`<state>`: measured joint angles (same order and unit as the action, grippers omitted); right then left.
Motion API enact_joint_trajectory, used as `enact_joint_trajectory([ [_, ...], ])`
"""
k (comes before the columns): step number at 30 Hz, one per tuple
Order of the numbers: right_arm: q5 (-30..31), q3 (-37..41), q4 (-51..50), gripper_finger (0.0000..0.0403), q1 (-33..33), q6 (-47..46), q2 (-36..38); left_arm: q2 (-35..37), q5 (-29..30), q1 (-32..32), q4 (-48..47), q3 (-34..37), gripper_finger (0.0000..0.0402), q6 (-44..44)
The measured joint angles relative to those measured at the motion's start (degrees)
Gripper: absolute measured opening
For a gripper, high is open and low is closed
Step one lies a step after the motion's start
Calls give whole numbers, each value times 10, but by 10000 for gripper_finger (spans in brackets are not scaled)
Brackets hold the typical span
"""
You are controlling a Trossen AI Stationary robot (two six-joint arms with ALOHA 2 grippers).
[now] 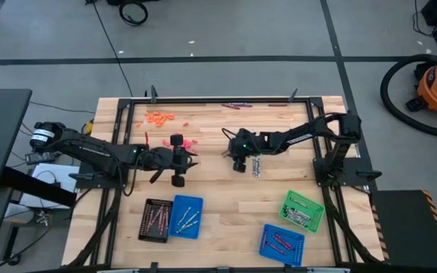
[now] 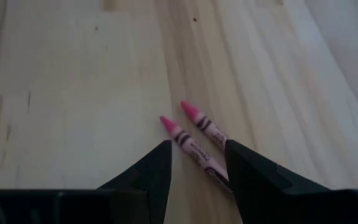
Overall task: Sort crayons
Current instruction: Put the pink crayon into the black bin
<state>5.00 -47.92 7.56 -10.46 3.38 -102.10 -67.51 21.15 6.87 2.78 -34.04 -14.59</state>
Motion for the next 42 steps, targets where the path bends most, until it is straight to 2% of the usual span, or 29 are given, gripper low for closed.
enact_joint_trajectory([
  [13,-10,4,-15,158,-13,69,0,0,0,0,-1,0,146,0],
  [19,-40,22,-11,158,-26,53,0,0,0,0,-2,0,146,0],
  [26,-47,33,-8,153,-26,43,3,0,0,0,-6,0,146,5],
  [30,-60,35,-19,135,-26,40,4,0,0,0,-6,0,146,5],
  [42,-98,35,-34,46,-26,48,3,0,0,0,-4,0,146,10],
])
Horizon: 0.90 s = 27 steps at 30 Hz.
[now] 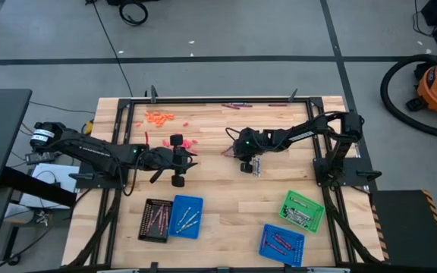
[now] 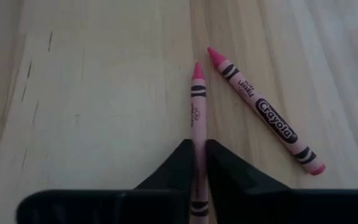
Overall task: Sort crayons
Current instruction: Put the pink crayon into the black bin
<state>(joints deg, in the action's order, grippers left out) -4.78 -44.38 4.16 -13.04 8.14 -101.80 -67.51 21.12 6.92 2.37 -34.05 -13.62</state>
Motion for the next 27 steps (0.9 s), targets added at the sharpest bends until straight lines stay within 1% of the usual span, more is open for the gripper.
enact_joint_trajectory([
  [3,-1,0,1,35,0,-4,0,0,0,0,0,0,146,7],
  [6,-2,0,6,32,3,-7,0,0,0,0,0,0,146,16],
  [10,9,2,32,36,16,-9,1,0,0,0,5,0,146,34],
  [13,6,4,70,36,29,-7,-1,0,0,0,5,0,149,37],
  [16,17,3,115,36,39,-5,-1,0,0,-1,5,0,163,41],
  [22,27,3,177,37,53,-5,0,0,-1,-10,9,0,209,51],
  [24,27,3,206,37,59,-5,0,0,-14,-10,10,0,218,51],
  [27,20,3,261,37,68,7,1,-3,-38,-10,26,0,221,51],
])
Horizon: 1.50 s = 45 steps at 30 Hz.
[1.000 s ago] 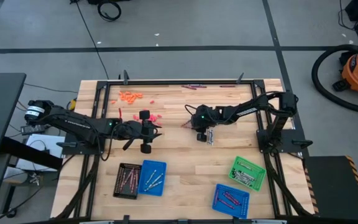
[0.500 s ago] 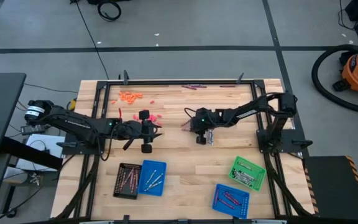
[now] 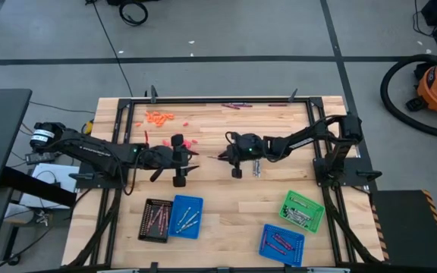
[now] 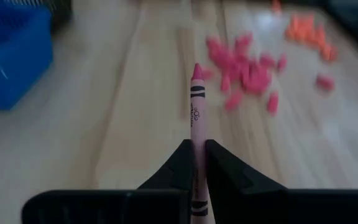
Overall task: Sort crayons
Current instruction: Put the pink crayon into the black bin
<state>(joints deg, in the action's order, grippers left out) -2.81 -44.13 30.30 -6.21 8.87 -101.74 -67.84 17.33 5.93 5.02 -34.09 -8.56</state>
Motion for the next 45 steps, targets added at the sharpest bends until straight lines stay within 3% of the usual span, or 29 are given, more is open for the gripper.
enact_joint_trajectory([
  [12,-20,-1,159,37,42,19,1,-21,-13,4,50,-1,200,-12],
  [39,-11,-9,177,37,50,9,2,-28,-11,4,111,0,193,-10],
  [45,-11,-9,177,37,50,1,2,-34,-11,4,113,0,142,-10],
])
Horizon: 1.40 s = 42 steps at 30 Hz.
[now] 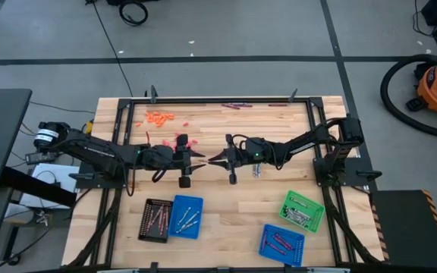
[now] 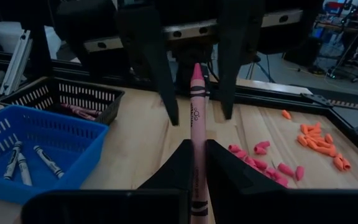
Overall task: Sort crayons
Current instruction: Put the pink crayon into the black bin
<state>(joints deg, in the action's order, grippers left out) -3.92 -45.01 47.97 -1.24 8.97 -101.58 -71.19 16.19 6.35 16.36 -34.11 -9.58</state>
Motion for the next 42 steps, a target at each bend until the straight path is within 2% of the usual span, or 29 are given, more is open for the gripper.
enact_joint_trajectory([
  [10,-2,0,0,37,0,-3,0,-10,0,0,-4,1,12,0],
  [18,-2,0,0,39,0,-4,1,-10,0,-1,-2,1,7,0],
  [23,-2,0,-1,41,0,-4,1,-10,0,-1,-9,1,25,4],
  [30,-2,0,-2,41,0,-4,0,-12,0,-1,-9,0,114,0],
  [33,-2,0,-2,42,0,-4,0,-12,0,-1,-10,0,141,-1],
  [42,-2,0,-2,42,0,-3,0,-27,-30,-2,44,0,155,-1],
])
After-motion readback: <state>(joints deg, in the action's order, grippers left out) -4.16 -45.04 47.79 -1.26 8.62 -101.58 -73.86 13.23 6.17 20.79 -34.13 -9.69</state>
